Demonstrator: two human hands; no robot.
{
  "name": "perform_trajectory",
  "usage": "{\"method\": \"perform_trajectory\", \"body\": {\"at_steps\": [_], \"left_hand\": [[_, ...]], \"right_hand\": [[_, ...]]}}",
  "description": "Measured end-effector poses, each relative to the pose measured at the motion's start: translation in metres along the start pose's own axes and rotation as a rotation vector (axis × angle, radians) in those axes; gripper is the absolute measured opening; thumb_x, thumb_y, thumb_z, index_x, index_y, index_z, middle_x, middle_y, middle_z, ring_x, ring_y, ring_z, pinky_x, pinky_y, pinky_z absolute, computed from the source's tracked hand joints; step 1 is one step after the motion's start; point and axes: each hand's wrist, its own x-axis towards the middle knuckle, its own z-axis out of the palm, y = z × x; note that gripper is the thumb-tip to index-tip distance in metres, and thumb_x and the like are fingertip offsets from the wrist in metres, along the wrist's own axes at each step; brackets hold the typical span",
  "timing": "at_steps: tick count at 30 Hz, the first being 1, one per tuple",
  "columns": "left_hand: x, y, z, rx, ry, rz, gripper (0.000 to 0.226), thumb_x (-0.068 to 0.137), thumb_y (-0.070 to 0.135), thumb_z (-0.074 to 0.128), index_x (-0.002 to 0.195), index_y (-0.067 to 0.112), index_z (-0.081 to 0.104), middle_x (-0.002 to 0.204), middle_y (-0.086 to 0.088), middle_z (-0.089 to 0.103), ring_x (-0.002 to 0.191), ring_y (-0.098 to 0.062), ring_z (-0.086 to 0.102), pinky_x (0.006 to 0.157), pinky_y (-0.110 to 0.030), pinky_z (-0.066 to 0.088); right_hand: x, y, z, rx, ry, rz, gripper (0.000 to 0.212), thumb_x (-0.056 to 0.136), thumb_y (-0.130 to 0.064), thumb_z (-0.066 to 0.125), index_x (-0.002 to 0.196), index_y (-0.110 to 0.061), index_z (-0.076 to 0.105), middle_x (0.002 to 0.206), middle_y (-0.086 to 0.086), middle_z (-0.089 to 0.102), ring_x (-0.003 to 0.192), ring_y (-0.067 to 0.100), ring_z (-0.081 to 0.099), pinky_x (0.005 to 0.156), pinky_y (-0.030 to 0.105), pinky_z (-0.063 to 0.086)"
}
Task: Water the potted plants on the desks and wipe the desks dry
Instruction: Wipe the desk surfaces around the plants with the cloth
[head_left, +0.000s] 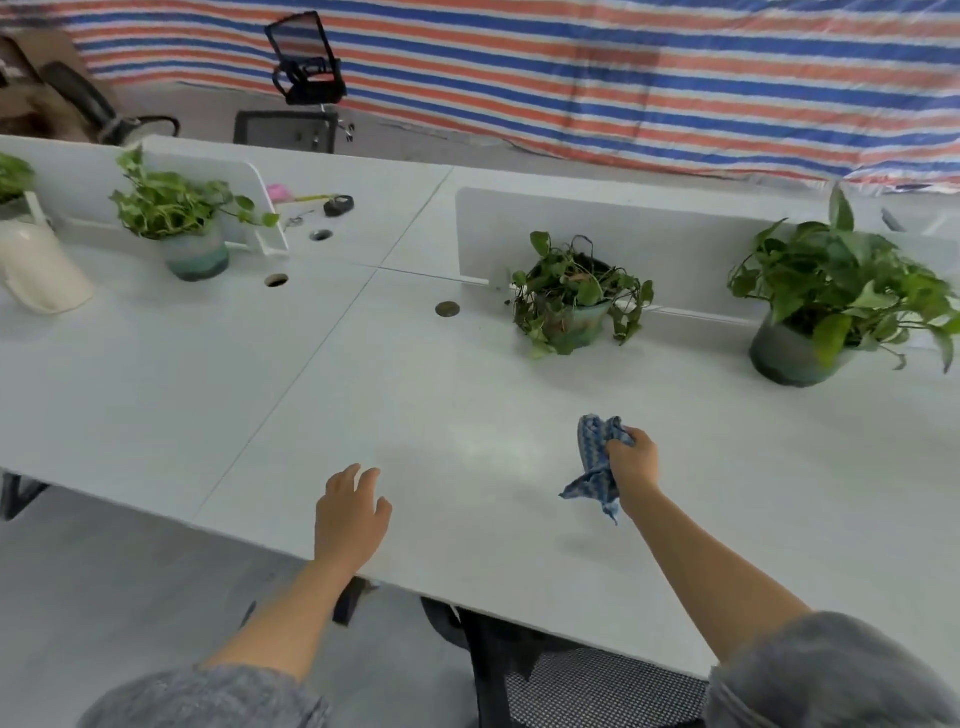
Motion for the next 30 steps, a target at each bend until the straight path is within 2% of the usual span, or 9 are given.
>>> {"method": "perform_trajectory", "body": {"at_steps": [5, 8, 15, 18, 20, 23, 27, 30], "left_hand": [[0.044, 0.028, 0.015, 0.008, -0.08, 0.125, 0.047, 0.094, 0.022, 0.041, 0.14, 0.013, 0.037, 0.152, -0.01, 0.027, 0.142, -0.026, 0.02, 0.109, -0.036, 0.029], [0.078, 0.044, 0.016, 0.022, -0.1, 0.183, 0.048, 0.093, 0.021, 0.043, 0.14, 0.013, 0.038, 0.153, -0.011, 0.027, 0.143, -0.025, 0.019, 0.11, -0.036, 0.028], [0.165, 0.056, 0.015, 0.088, -0.169, 0.335, 0.049, 0.093, 0.021, 0.044, 0.14, 0.011, 0.038, 0.154, -0.013, 0.023, 0.142, -0.029, 0.019, 0.109, -0.04, 0.028], [0.195, 0.057, 0.014, 0.118, -0.199, 0.39, 0.05, 0.093, 0.022, 0.043, 0.141, 0.011, 0.036, 0.154, -0.014, 0.021, 0.142, -0.03, 0.018, 0.109, -0.041, 0.027], [0.214, 0.058, 0.012, 0.127, -0.199, 0.432, 0.049, 0.093, 0.021, 0.044, 0.14, 0.01, 0.037, 0.154, -0.015, 0.024, 0.142, -0.032, 0.02, 0.109, -0.042, 0.029], [0.236, 0.058, 0.013, 0.145, -0.173, 0.463, 0.049, 0.092, 0.025, 0.043, 0.138, 0.009, 0.041, 0.152, -0.017, 0.029, 0.141, -0.034, 0.025, 0.108, -0.045, 0.03], [0.265, 0.061, 0.021, 0.17, -0.195, 0.464, 0.059, 0.089, 0.043, 0.032, 0.132, 0.006, 0.05, 0.144, -0.02, 0.043, 0.134, -0.041, 0.036, 0.104, -0.056, 0.034], [0.276, 0.06, 0.031, 0.213, -0.244, 0.441, 0.067, 0.083, 0.049, 0.025, 0.122, 0.006, 0.058, 0.133, -0.02, 0.054, 0.123, -0.047, 0.048, 0.093, -0.062, 0.041]], "right_hand": [[0.018, -0.013, 0.006, -0.038, 0.065, 0.008, 0.04, 0.088, -0.006, 0.041, 0.127, -0.01, 0.05, 0.118, 0.016, 0.061, 0.095, 0.031, 0.058, 0.073, 0.032, 0.043], [0.034, -0.021, 0.002, -0.073, 0.126, 0.008, 0.04, 0.09, -0.008, 0.041, 0.129, -0.01, 0.048, 0.122, 0.015, 0.059, 0.106, 0.033, 0.057, 0.074, 0.031, 0.04], [0.074, -0.036, 0.026, -0.121, 0.245, 0.044, 0.042, 0.088, -0.003, 0.041, 0.128, -0.009, 0.048, 0.121, 0.015, 0.059, 0.106, 0.033, 0.056, 0.075, 0.03, 0.04], [0.078, -0.038, 0.041, -0.138, 0.279, 0.056, 0.043, 0.089, -0.004, 0.042, 0.131, -0.01, 0.045, 0.127, 0.015, 0.057, 0.112, 0.033, 0.054, 0.08, 0.032, 0.041], [0.085, -0.038, 0.05, -0.128, 0.311, 0.061, 0.046, 0.09, -0.006, 0.042, 0.136, -0.012, 0.04, 0.133, 0.015, 0.052, 0.117, 0.033, 0.052, 0.084, 0.033, 0.041], [0.094, -0.041, 0.056, -0.123, 0.349, 0.075, 0.048, 0.09, -0.006, 0.041, 0.138, -0.014, 0.037, 0.134, 0.015, 0.051, 0.116, 0.033, 0.052, 0.08, 0.03, 0.039], [0.119, -0.052, 0.064, -0.185, 0.361, 0.062, 0.042, 0.09, -0.007, 0.043, 0.132, -0.009, 0.044, 0.125, 0.016, 0.057, 0.111, 0.034, 0.054, 0.08, 0.031, 0.039], [0.152, -0.055, 0.068, -0.239, 0.41, 0.04, 0.038, 0.087, -0.007, 0.043, 0.124, -0.007, 0.051, 0.119, 0.019, 0.057, 0.107, 0.037, 0.055, 0.076, 0.031, 0.04]]}}
